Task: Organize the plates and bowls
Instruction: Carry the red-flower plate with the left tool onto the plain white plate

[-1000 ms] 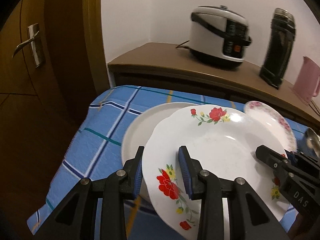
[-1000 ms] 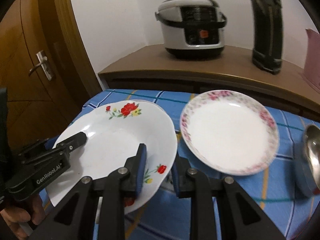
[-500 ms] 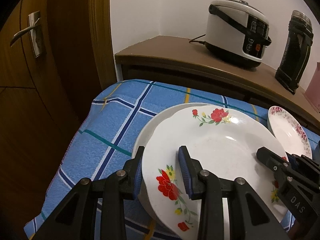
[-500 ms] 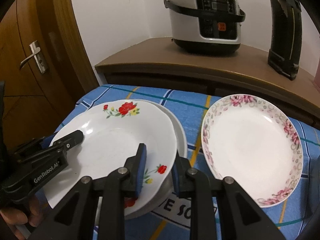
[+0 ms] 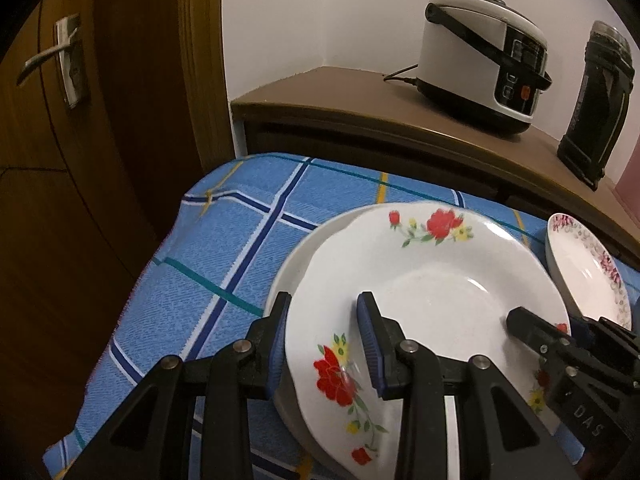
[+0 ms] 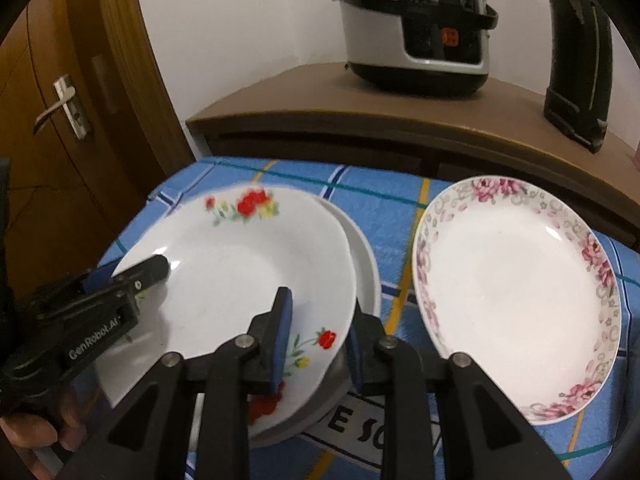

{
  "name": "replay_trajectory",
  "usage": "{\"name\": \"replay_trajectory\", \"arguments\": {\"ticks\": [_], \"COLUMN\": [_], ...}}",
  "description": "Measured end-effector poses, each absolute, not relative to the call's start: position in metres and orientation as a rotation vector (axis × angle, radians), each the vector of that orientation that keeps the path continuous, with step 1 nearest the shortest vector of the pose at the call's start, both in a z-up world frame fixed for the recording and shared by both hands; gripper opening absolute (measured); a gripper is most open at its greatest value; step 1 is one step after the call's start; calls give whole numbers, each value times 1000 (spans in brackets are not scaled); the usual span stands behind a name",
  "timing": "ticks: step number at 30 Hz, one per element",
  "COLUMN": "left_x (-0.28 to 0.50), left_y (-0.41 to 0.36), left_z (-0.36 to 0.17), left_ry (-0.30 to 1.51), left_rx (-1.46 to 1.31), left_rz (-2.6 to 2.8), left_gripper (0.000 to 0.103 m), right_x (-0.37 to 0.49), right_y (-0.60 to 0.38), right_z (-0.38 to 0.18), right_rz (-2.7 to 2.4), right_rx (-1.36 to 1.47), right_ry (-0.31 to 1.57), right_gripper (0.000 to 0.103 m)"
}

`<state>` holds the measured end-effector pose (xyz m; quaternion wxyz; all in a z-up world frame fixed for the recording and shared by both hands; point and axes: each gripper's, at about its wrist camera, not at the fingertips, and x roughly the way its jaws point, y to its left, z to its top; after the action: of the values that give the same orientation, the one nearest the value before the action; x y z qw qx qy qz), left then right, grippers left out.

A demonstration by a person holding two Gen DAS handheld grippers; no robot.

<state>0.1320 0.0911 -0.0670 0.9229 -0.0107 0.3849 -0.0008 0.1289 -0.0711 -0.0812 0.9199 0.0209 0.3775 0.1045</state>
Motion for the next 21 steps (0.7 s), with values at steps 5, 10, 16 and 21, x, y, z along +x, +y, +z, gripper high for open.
{"name": "replay_trajectory", "arguments": {"ticks": [5,10,16,21], "left_x": [129,119,100,86], "left_y": [88,95,92,78], "left_z": [-63,-53,-41,-37], "left_ry": [770,761,746,745], "left_rx": [37,15,-5,12], "left_rz": [41,60,45,32], "left_gripper": [37,37,37,37], "right_x": [125,104,84,66], "right_y": [-71,-74,-90,-105], "right_z": [-78,-61,-52,-50], "right_rz": [221,187,141,122], "right_rx": [56,39,56,73], "right_ry": [744,659,632,636], "right_gripper": [55,73,73,73]}}
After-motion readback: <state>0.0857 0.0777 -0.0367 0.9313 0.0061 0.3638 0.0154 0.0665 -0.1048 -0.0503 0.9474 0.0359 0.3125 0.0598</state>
